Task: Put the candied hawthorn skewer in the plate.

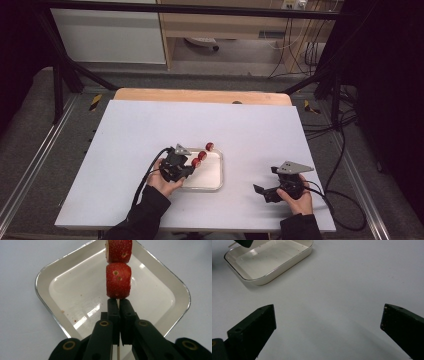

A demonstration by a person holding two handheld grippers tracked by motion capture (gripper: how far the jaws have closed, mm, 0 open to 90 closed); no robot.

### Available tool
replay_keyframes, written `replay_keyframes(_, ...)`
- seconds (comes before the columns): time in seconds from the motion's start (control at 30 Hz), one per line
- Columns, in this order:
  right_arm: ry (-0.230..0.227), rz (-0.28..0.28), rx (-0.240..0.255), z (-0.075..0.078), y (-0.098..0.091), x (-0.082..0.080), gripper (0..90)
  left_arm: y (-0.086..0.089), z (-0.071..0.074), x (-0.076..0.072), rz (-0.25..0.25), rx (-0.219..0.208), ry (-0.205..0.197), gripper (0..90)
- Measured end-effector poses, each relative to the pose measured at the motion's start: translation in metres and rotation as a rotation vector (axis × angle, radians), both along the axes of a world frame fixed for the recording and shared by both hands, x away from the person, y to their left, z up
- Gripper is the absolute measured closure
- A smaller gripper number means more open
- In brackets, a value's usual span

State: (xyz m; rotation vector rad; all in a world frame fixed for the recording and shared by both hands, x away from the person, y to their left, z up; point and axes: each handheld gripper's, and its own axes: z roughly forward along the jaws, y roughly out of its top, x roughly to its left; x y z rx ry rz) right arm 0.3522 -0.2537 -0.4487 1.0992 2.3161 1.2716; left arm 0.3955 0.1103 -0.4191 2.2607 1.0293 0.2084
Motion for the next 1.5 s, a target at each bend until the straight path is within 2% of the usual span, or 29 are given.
replay_keyframes(0.2, -0.002, 0.002, 0.008, 0.0, -0.001, 0.0, 0.8, -0.005, -0.004, -0.001, 0.015, 0.077, 0.041, 87.8)
replay_keyframes(0.4, 0.001, 0.001, 0.012, 0.0, -0.001, 0.0, 0.8, -0.01, -0.008, -0.002, 0.011, 0.116, 0.058, 87.8)
replay_keyframes(0.83, 0.006, -0.007, 0.016, 0.0, 0.0, 0.0, 0.8, -0.007, -0.009, -0.004, 0.004, 0.099, 0.038, 82.1)
replay_keyframes(0.93, 0.004, -0.007, 0.015, 0.001, 0.0, 0.0, 0.7, -0.003, -0.006, -0.005, -0.008, 0.086, 0.029, 75.1)
replay_keyframes(1.03, 0.0, -0.01, 0.016, 0.001, -0.001, 0.0, 0.7, 0.002, -0.002, -0.007, -0.03, 0.066, 0.002, 68.4)
replay_keyframes(1.23, -0.001, -0.019, 0.031, 0.003, -0.003, 0.0, 0.6, 0.017, 0.01, -0.011, -0.073, 0.013, -0.045, 49.3)
replay_keyframes(1.37, 0.001, -0.019, 0.033, 0.004, -0.003, 0.0, 0.6, 0.03, 0.016, -0.013, -0.115, -0.008, -0.061, 34.6)
replay_keyframes(1.5, 0.003, -0.022, 0.034, 0.004, -0.004, 0.0, 0.6, 0.044, 0.018, -0.015, -0.136, -0.021, -0.065, 22.9)
